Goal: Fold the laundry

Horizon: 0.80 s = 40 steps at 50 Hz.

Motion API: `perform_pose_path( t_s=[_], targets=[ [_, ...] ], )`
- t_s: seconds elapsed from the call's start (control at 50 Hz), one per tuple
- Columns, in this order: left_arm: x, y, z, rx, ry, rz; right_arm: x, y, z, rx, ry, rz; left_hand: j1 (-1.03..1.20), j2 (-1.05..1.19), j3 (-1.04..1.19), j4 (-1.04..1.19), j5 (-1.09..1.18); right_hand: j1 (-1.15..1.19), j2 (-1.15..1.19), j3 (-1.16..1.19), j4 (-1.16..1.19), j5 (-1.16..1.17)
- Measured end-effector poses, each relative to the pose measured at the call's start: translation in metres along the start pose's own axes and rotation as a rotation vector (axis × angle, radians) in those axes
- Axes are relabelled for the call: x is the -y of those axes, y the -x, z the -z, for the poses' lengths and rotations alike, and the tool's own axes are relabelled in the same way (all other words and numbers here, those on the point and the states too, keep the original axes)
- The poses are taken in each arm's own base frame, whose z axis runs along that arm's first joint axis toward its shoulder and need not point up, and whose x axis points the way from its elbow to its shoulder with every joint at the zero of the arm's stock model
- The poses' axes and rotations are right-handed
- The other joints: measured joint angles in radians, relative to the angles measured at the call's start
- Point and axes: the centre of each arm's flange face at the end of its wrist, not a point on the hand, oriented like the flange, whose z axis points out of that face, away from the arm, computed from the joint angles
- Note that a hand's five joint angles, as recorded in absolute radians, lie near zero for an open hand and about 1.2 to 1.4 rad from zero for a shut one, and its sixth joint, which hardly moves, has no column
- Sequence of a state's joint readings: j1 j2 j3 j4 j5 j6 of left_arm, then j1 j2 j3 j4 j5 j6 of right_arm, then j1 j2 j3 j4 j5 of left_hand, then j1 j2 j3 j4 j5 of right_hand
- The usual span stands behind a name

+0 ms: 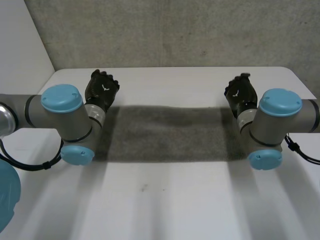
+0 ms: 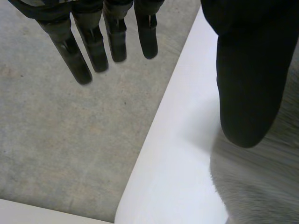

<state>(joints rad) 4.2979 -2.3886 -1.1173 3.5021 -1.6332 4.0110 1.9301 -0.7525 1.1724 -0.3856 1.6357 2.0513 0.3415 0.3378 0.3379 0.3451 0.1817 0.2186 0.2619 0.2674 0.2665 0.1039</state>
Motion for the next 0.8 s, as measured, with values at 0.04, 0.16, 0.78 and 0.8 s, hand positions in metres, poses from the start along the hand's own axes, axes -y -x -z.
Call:
perform_pose_path(
  t_s=[0.04, 0.16, 0.78, 0.8],
  targets=[
    [0.002, 0.002, 0.001, 0.006, -0.003, 0.000, 0.003, -0.007, 0.000, -0.015, -0.005, -0.011, -0.070, -0.065, -0.065, -0.074, -0.068, -0.008, -0.022, -0.033, -0.025, -0.027],
    [0.013, 0.014, 0.005, 0.029, -0.020, 0.007, 0.015, -0.039, 0.006, -0.071, -0.030, -0.081, -0.138, -0.143, -0.141, -0.149, -0.137, -0.010, -0.037, -0.058, -0.036, -0.047],
    [0.043, 0.101, 0.101, 0.048, -0.072, 0.534, -0.023, -0.107, 0.104, 0.330, 0.251, -0.768, -0.164, -0.172, -0.168, -0.177, -0.150, -0.010, -0.037, -0.057, -0.036, -0.051],
    [0.039, 0.098, 0.104, 0.024, -0.060, 0.575, -0.026, -0.106, 0.103, 0.330, 0.256, -0.773, -0.164, -0.172, -0.168, -0.177, -0.150, -0.002, -0.017, -0.027, -0.019, -0.029]
  ],
)
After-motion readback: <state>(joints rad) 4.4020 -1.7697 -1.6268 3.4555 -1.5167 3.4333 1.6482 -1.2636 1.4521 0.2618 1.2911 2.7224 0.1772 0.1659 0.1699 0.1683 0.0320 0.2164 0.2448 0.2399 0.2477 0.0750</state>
